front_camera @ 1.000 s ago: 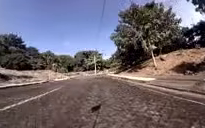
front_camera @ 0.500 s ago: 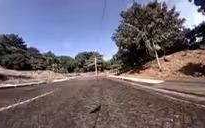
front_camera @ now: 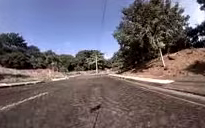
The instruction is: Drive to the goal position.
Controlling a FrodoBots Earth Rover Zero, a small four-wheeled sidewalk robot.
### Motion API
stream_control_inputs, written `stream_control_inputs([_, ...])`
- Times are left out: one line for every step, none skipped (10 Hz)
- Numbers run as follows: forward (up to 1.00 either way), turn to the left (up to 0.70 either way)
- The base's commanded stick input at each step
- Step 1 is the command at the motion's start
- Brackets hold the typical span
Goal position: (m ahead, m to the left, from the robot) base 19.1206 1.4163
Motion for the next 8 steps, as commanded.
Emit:
stream_control_inputs([1.00, 0.00])
stream_control_inputs([1.00, 0.00])
stream_control_inputs([1.00, 0.00])
stream_control_inputs([1.00, 0.00])
stream_control_inputs([1.00, 0.00])
stream_control_inputs([1.00, 0.00])
stream_control_inputs([1.00, 0.00])
stream_control_inputs([1.00, 0.00])
